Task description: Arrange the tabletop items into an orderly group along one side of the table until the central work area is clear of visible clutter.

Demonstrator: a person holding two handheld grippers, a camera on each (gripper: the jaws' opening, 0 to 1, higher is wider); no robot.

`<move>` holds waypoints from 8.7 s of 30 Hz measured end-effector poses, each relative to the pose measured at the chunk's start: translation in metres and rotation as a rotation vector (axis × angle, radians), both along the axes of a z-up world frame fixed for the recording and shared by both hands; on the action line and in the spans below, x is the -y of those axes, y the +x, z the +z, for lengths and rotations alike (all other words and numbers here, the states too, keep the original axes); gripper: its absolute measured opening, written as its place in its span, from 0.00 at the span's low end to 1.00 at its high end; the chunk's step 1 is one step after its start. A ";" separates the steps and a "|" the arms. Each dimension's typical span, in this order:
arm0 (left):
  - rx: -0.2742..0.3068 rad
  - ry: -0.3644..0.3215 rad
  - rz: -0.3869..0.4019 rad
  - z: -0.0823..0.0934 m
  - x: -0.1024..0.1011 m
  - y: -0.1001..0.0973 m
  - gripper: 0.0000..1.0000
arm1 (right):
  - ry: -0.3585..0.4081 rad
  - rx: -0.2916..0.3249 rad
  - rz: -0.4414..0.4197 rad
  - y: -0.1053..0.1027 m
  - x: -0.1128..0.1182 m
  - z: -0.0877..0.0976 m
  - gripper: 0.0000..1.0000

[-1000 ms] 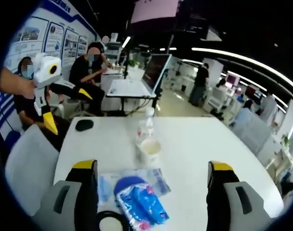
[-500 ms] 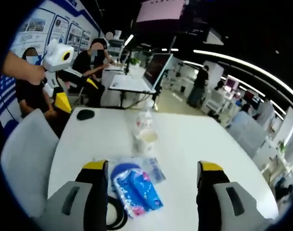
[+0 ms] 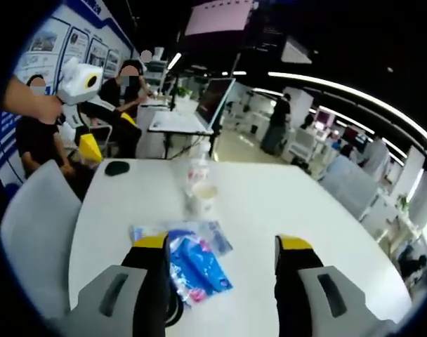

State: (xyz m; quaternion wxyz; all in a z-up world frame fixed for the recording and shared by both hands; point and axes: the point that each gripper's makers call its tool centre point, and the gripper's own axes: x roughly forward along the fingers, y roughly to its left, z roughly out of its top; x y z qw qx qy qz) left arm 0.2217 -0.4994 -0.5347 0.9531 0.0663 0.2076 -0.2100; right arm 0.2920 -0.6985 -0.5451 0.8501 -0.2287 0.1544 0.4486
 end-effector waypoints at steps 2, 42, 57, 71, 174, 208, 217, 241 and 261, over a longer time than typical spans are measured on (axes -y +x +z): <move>0.000 0.001 -0.010 -0.002 0.004 0.004 0.73 | -0.001 -0.006 -0.015 -0.003 0.005 -0.004 0.55; -0.065 0.037 -0.123 -0.043 0.055 0.033 0.46 | -0.018 -0.099 -0.123 -0.019 0.051 -0.061 0.32; -0.091 0.086 -0.170 -0.062 0.059 0.038 0.37 | -0.007 -0.151 -0.107 -0.023 0.050 -0.090 0.24; -0.155 0.099 -0.189 -0.090 0.064 0.037 0.34 | -0.012 -0.196 -0.099 -0.023 0.038 -0.114 0.20; -0.379 0.061 -0.226 -0.173 0.111 0.073 0.10 | 0.022 -0.301 -0.267 0.012 0.032 -0.167 0.10; -0.360 0.089 -0.278 -0.164 0.120 0.071 0.02 | 0.100 -0.408 -0.355 0.014 0.041 -0.167 0.00; -0.334 0.079 -0.276 -0.149 0.122 0.075 0.02 | 0.118 -0.388 -0.362 0.014 0.043 -0.153 0.00; -0.272 0.087 -0.298 -0.117 0.128 0.075 0.02 | 0.138 -0.345 -0.374 0.014 0.049 -0.121 0.00; -0.207 0.115 -0.340 -0.085 0.141 0.070 0.02 | 0.162 -0.302 -0.406 0.007 0.060 -0.084 0.00</move>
